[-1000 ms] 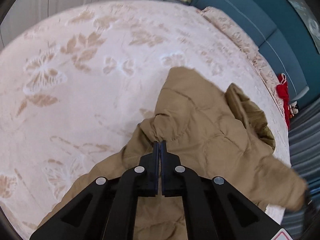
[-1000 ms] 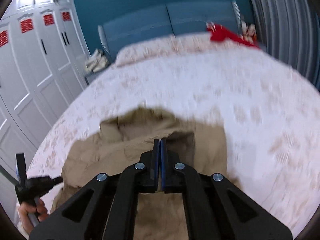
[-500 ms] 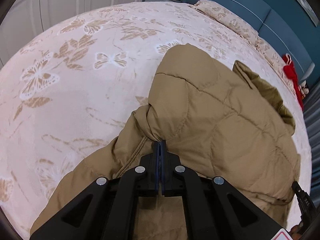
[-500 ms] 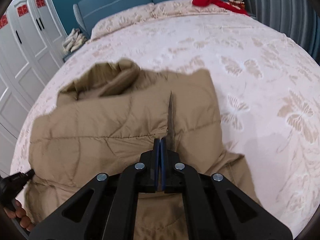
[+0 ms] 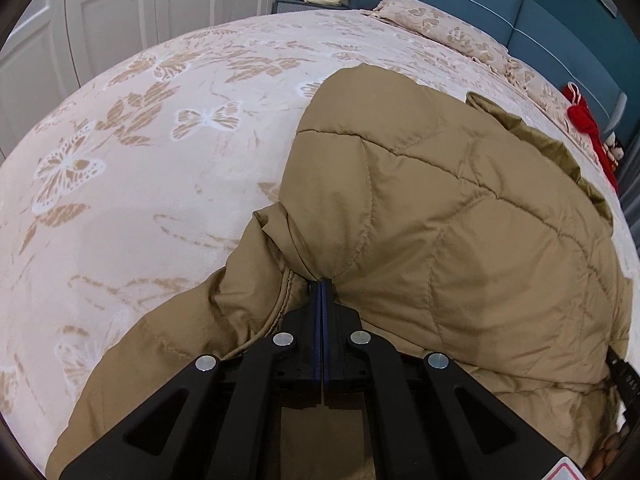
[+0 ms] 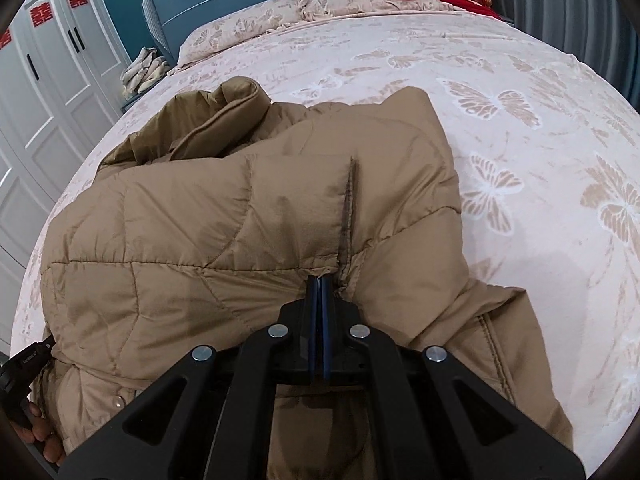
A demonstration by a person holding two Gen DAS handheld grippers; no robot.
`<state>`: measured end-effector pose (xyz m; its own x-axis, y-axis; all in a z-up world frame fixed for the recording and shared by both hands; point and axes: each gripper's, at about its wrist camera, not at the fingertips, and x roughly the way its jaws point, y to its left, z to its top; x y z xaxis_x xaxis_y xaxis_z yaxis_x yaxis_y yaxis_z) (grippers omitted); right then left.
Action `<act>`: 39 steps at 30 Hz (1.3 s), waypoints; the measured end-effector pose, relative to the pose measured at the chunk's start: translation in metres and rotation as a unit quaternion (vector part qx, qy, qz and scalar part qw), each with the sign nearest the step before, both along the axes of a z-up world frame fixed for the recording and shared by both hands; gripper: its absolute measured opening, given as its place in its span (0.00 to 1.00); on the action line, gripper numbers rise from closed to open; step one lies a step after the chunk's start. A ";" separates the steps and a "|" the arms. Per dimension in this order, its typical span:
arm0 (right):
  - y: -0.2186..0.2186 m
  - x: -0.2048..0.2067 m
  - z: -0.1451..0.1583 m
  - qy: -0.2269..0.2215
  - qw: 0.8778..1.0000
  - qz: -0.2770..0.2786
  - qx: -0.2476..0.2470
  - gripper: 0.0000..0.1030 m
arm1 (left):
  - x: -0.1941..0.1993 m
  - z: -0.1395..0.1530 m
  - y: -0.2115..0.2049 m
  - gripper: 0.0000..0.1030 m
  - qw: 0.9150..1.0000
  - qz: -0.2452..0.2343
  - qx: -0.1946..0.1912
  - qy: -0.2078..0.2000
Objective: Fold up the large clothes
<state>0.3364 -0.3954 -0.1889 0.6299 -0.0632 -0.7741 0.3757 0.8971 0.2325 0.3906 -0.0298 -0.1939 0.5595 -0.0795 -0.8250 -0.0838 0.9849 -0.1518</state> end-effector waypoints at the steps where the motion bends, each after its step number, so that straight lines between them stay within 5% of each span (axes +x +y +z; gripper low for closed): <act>1: 0.000 0.001 -0.001 0.002 1.000 -0.001 -0.005 0.00 | 0.000 -0.002 -0.002 0.00 1.000 -0.001 0.008 0.000; 5: -0.003 0.002 -0.004 -0.003 1.000 0.000 0.001 0.00 | -0.001 -0.004 -0.007 0.00 1.000 -0.004 0.030 -0.008; 10: -0.022 -0.023 0.011 -0.017 0.997 -0.031 0.063 0.05 | -0.011 0.017 0.011 0.01 1.000 -0.028 0.006 0.001; 14: -0.014 -0.057 0.055 -0.028 0.998 -0.063 0.004 0.20 | -0.024 0.056 0.028 0.01 0.998 -0.042 0.036 -0.023; 20: 0.030 -0.032 0.103 -0.067 0.998 -0.004 -0.007 0.20 | 0.008 0.111 0.004 0.02 0.996 -0.064 0.025 -0.056; 28: 0.100 0.017 0.069 -0.034 0.997 0.070 -0.014 0.13 | 0.045 0.056 -0.044 0.03 0.997 -0.074 -0.022 0.021; 34: 0.112 0.025 0.034 -0.004 0.996 0.084 -0.029 0.12 | 0.033 0.033 -0.061 0.04 0.995 -0.093 0.043 -0.006; 39: 0.117 0.028 0.021 -0.004 0.995 0.090 -0.047 0.12 | 0.029 0.019 -0.063 0.04 0.993 -0.097 0.062 -0.027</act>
